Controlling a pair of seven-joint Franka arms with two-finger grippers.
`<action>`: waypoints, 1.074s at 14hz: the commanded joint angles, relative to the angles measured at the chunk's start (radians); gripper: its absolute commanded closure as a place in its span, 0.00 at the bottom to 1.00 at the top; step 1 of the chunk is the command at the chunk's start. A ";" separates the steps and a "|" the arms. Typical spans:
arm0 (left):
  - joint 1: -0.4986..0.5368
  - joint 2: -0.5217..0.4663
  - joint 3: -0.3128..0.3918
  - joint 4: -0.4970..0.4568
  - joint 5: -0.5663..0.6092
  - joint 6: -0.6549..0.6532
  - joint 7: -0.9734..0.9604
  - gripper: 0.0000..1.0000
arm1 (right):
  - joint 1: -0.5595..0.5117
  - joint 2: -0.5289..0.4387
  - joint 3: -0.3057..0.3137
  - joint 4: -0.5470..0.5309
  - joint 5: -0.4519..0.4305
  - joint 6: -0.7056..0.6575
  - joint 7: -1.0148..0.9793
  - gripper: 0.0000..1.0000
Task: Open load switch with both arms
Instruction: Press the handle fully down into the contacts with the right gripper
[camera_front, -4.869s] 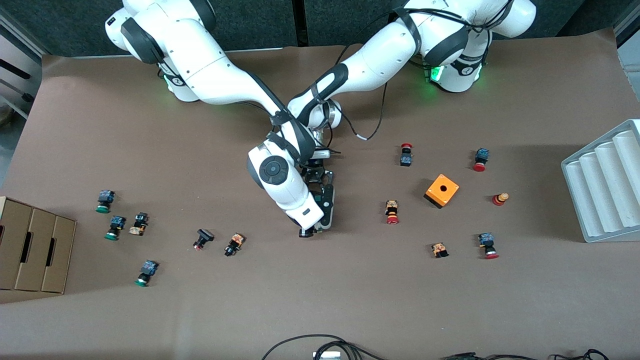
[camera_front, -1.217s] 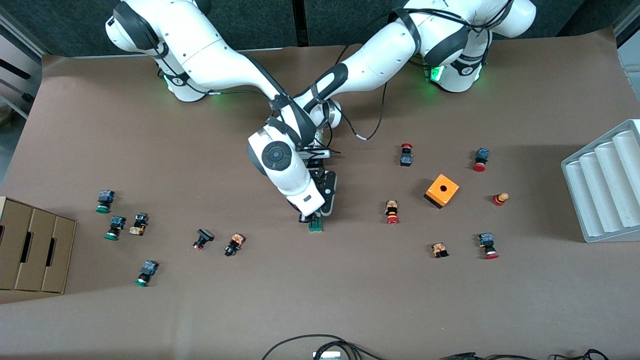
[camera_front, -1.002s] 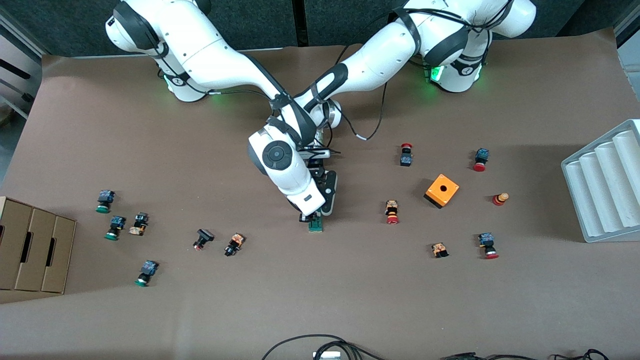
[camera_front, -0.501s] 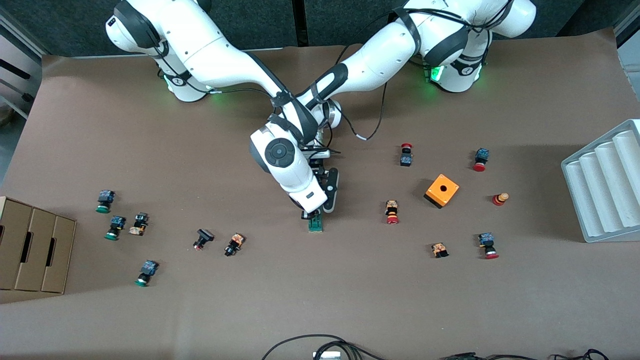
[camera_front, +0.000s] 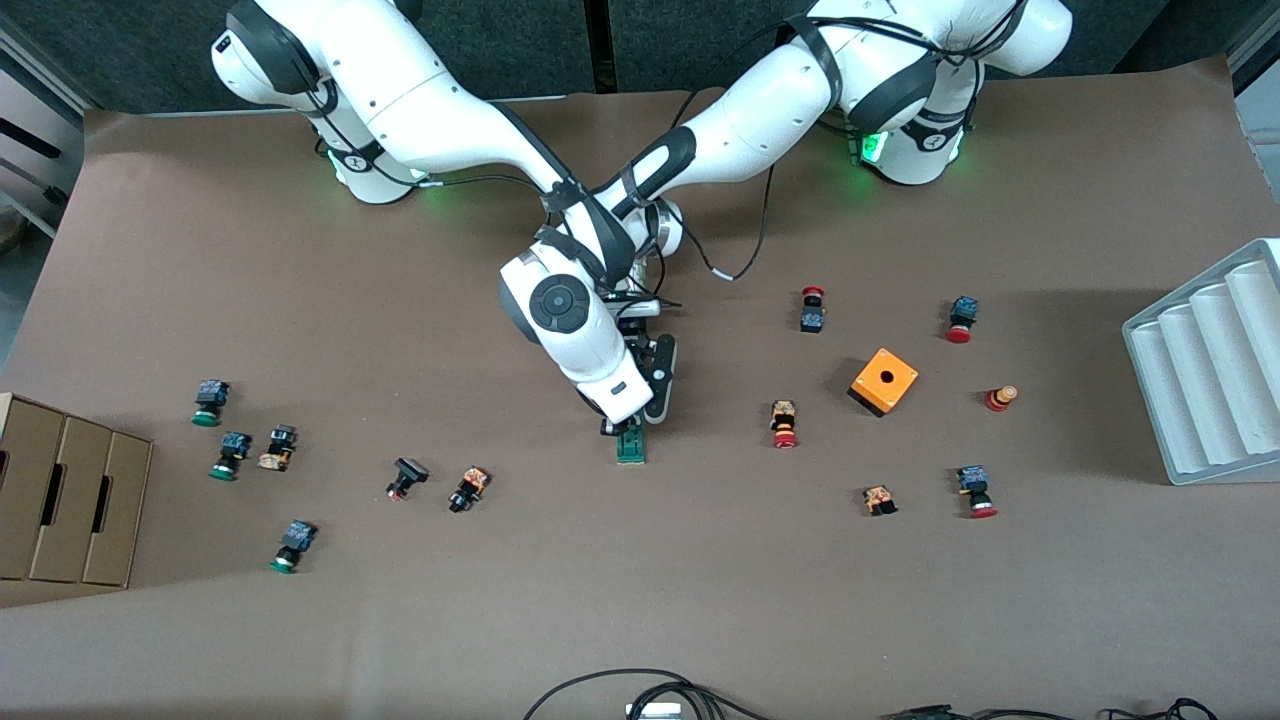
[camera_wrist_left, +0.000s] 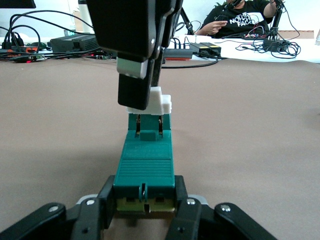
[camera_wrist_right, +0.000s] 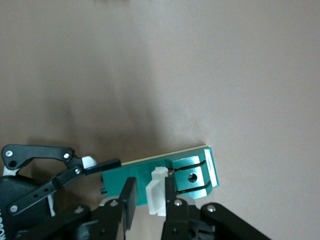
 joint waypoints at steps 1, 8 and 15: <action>-0.008 0.028 0.006 0.008 -0.002 0.004 -0.026 0.67 | 0.012 -0.028 -0.004 -0.043 -0.018 -0.006 0.025 0.71; -0.008 0.028 0.006 0.008 -0.002 0.004 -0.024 0.67 | 0.015 -0.025 -0.004 -0.049 -0.018 -0.002 0.060 0.71; -0.008 0.028 0.006 0.008 -0.002 0.004 -0.026 0.67 | 0.020 -0.018 -0.004 -0.049 -0.018 0.004 0.061 0.71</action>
